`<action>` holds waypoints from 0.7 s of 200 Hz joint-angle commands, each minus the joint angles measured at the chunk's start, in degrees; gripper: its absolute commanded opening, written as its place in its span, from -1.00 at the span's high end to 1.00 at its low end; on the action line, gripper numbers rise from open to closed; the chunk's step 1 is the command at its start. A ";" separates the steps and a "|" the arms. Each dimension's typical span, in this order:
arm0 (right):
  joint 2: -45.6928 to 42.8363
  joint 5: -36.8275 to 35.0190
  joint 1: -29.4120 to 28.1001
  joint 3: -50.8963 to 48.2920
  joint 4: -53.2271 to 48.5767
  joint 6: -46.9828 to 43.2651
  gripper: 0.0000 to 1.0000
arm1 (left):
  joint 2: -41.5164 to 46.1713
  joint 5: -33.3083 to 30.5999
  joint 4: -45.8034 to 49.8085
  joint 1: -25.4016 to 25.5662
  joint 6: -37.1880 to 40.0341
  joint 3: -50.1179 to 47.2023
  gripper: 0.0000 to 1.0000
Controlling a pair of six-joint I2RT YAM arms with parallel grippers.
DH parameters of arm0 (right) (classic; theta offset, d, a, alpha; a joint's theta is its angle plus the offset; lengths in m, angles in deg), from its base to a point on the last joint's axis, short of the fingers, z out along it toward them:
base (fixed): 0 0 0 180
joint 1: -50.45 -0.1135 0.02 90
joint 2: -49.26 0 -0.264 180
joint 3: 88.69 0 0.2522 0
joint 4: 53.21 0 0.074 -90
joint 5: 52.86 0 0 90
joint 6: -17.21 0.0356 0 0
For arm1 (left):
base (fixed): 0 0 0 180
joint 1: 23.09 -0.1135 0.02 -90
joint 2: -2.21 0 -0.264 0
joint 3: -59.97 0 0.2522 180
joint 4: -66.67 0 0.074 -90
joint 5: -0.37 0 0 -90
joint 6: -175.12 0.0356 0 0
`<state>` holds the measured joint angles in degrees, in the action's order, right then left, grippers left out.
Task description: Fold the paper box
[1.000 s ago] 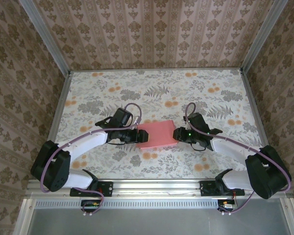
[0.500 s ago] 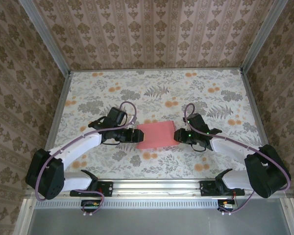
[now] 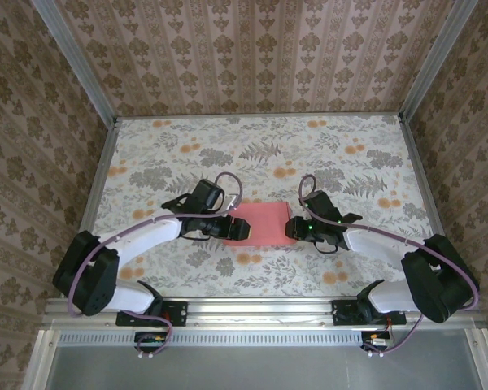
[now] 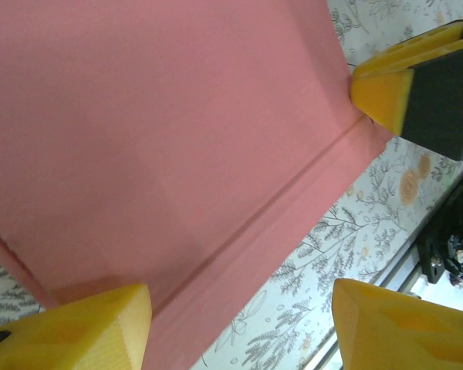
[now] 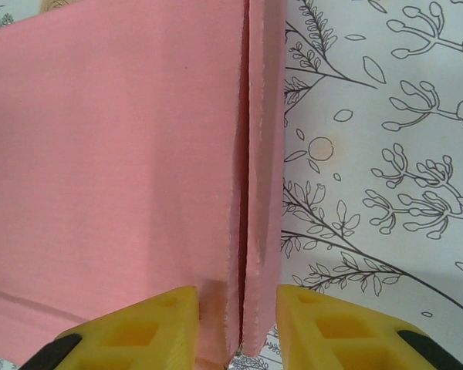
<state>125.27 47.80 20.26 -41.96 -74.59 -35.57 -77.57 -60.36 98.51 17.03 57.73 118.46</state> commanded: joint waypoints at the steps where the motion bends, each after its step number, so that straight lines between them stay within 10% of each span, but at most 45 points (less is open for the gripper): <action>1: 0.45 -2.81 -0.47 1.38 -2.84 -1.17 0.31 | -1.95 -1.92 -1.88 0.56 0.14 1.26 -0.24; 140: 2.82 -4.68 -1.97 2.01 -2.58 -1.37 0.31 | -5.59 -7.64 -3.09 1.40 -0.06 -1.66 -0.19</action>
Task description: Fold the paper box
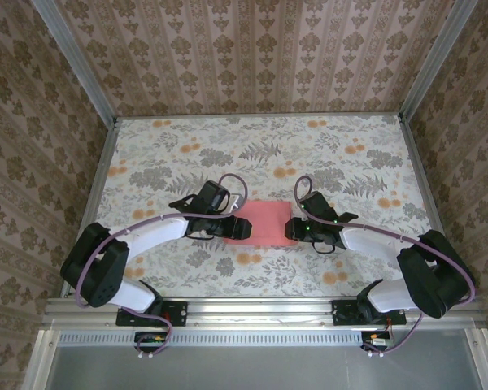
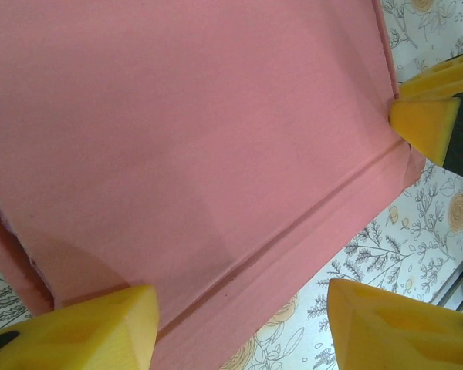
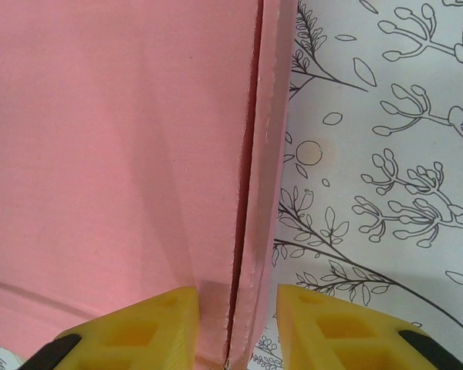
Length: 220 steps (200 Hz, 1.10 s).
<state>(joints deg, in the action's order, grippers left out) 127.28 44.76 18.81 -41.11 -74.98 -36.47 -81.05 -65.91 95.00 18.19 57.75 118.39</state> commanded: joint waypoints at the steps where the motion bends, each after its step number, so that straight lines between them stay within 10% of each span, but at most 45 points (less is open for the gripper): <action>1: 0.81 -1.64 -0.53 1.16 -2.18 -0.47 0.31 | -2.14 -2.05 0.40 0.27 -0.11 -1.60 -0.19; 220: -0.81 -1.32 -0.53 1.13 -2.44 -0.19 0.30 | -4.75 -1.75 6.80 0.00 0.96 4.95 -0.18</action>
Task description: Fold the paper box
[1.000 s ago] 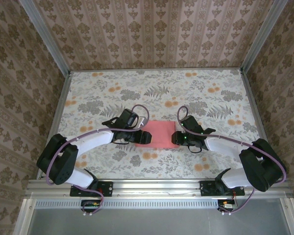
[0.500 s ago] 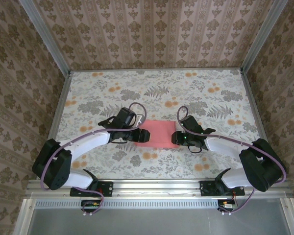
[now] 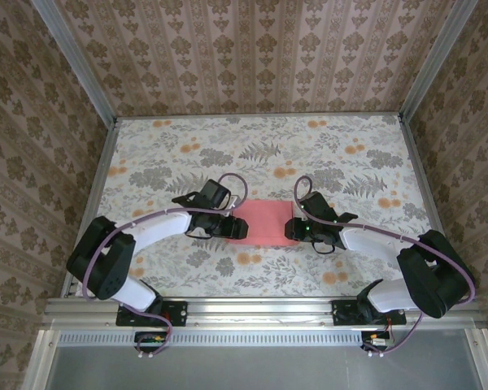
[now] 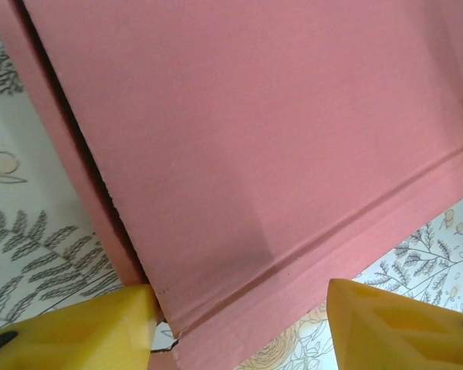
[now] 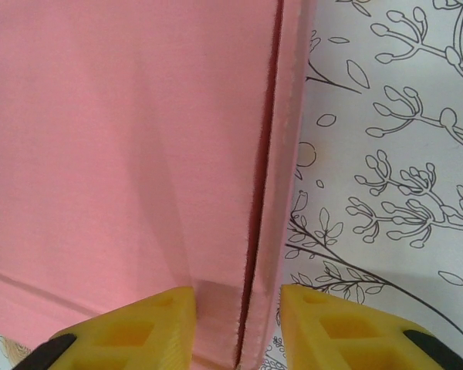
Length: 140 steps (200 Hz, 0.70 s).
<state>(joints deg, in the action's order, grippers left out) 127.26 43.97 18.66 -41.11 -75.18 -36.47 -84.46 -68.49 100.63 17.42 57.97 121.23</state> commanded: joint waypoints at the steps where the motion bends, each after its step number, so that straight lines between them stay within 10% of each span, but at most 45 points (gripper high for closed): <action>1: -0.76 -0.52 -0.38 1.14 -2.29 -0.10 0.30 | -1.41 0.78 1.20 0.78 0.77 2.13 -0.18; 89: -6.50 -1.90 0.40 2.04 -4.80 -2.26 0.30 | 7.26 -1.53 4.66 0.22 1.90 1.77 -0.14; 140: -6.88 11.08 1.05 3.92 -1.45 -3.55 0.29 | 3.67 4.34 -0.69 1.45 0.99 2.87 -0.15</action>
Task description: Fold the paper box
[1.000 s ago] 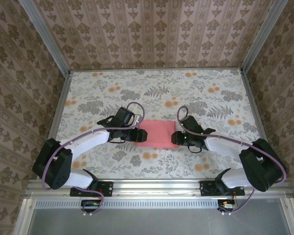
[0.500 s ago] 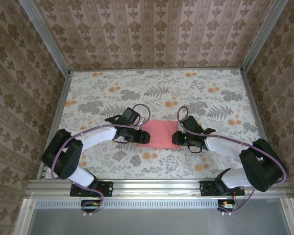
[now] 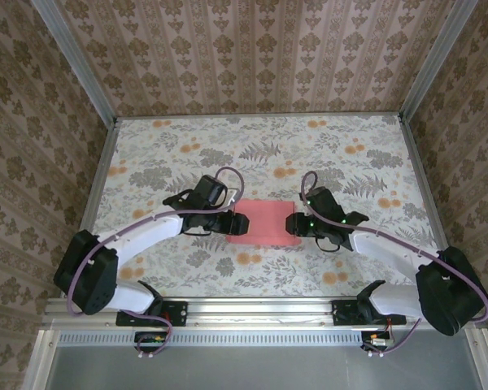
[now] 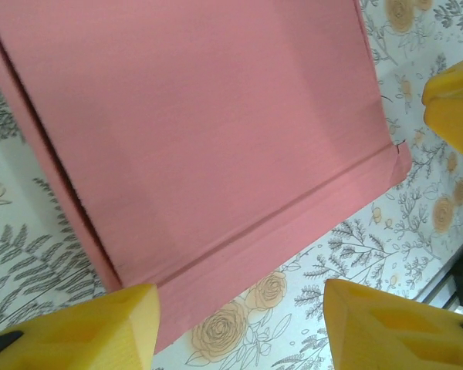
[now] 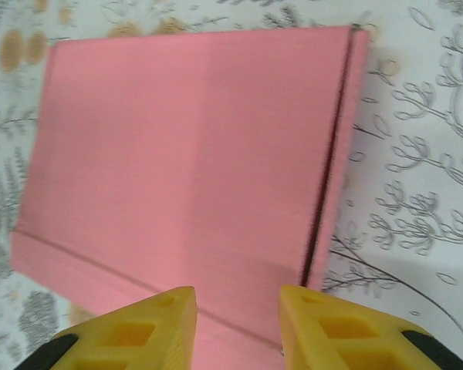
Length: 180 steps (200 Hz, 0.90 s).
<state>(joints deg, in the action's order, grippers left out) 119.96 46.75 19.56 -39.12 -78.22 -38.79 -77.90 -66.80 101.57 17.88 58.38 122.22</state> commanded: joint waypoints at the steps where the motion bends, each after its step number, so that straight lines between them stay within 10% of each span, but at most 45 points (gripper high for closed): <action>1: 0.54 8.49 0.19 1.95 1.71 -1.13 0.29 | -3.04 2.57 -1.63 1.01 0.61 1.88 -0.15; 180: 8.01 4.79 0.22 1.10 2.02 0.70 0.25 | -9.29 -3.49 -2.45 2.36 -0.51 -0.02 -0.15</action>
<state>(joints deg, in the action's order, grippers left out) 127.41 53.20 19.60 -38.25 -74.94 -38.11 -86.97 -68.36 97.29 19.69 58.12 122.72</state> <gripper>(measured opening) 0.373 0.575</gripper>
